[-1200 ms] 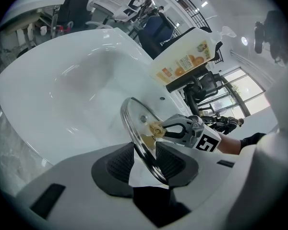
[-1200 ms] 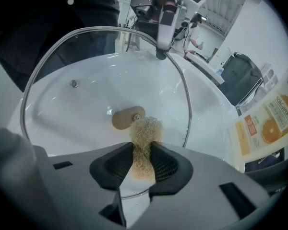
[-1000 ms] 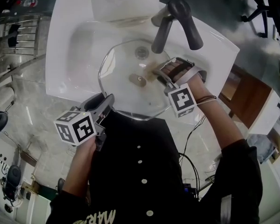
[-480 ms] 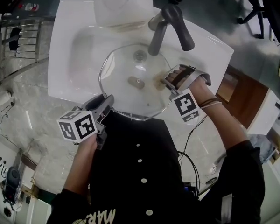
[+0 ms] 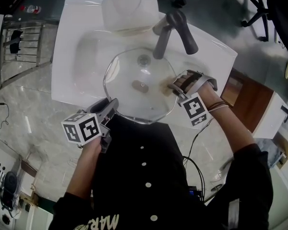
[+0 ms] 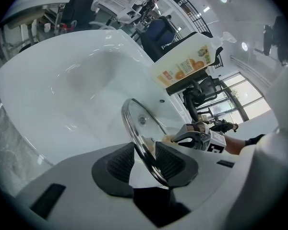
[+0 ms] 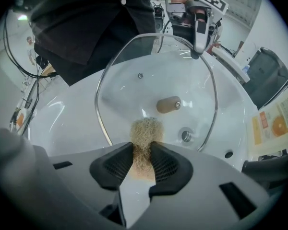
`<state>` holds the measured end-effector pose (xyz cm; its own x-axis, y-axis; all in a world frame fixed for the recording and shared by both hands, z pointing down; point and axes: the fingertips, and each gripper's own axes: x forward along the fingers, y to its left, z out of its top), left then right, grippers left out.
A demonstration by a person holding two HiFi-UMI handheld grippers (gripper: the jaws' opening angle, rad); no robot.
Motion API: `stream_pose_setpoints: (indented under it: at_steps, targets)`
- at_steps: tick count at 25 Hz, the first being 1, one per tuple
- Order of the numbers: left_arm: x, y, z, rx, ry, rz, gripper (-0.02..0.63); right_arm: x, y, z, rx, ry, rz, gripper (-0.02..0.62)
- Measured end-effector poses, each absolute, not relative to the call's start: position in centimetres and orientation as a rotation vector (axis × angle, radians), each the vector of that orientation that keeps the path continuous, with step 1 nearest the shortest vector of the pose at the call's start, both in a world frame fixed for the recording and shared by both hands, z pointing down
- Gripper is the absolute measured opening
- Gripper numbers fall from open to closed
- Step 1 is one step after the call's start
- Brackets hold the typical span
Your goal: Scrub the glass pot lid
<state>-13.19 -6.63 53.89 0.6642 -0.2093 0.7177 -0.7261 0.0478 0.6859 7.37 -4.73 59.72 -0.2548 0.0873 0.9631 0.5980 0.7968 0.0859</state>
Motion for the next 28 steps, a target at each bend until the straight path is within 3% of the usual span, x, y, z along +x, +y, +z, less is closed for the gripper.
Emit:
stream_pose_setpoints:
  at_steps: [6, 18, 28]
  targets:
    - [-13.1, -6.5, 54.0, 1.506, -0.8, 0.477, 0.158, 6.2, -5.5, 59.0, -0.479, -1.797, -0.566, 0.126]
    - [-13.3, -6.6, 54.2, 1.49, -0.785, 0.45, 0.155, -10.5, -12.9, 57.1, -0.019, -2.146, -0.563, 0.127]
    - [-13.4, -6.5, 54.5, 1.492, -0.774, 0.481, 0.156, -12.1, -11.7, 57.8, -0.137, -2.134, -0.615, 0.126]
